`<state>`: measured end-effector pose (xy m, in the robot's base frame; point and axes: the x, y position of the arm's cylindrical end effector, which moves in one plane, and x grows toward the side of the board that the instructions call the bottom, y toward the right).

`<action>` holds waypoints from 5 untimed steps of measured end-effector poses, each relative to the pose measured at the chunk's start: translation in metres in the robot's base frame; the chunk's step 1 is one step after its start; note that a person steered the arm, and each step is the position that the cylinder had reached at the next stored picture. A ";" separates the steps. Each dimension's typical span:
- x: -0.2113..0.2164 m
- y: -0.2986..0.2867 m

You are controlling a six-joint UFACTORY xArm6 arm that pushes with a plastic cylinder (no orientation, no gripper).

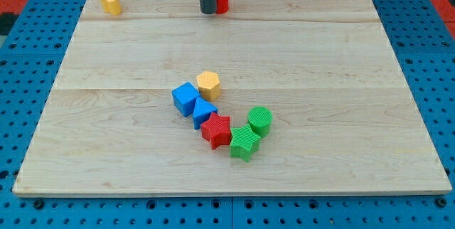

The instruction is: Separate the green circle from green star

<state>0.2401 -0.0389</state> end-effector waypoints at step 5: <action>0.148 -0.173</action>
<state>0.3886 -0.2119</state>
